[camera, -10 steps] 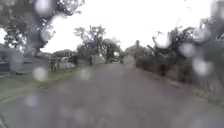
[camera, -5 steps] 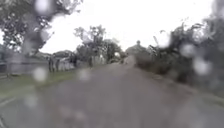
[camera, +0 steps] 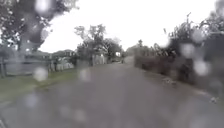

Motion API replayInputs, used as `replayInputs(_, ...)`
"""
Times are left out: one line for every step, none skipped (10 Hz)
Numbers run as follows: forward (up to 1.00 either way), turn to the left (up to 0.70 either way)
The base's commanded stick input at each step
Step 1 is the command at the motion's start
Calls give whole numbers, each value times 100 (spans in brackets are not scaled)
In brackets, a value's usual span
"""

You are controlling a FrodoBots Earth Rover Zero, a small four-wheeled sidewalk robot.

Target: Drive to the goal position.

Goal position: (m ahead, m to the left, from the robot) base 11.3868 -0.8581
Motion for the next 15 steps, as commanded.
replayInputs(100, 0)
replayInputs(100, 0)
replayInputs(100, 0)
replayInputs(100, 0)
replayInputs(100, 0)
replayInputs(100, 0)
replayInputs(100, -33)
replayInputs(100, -37)
replayInputs(100, -40)
replayInputs(100, -40)
replayInputs(100, -40)
replayInputs(100, -40)
replayInputs(100, -39)
replayInputs(100, -39)
replayInputs(100, -30)
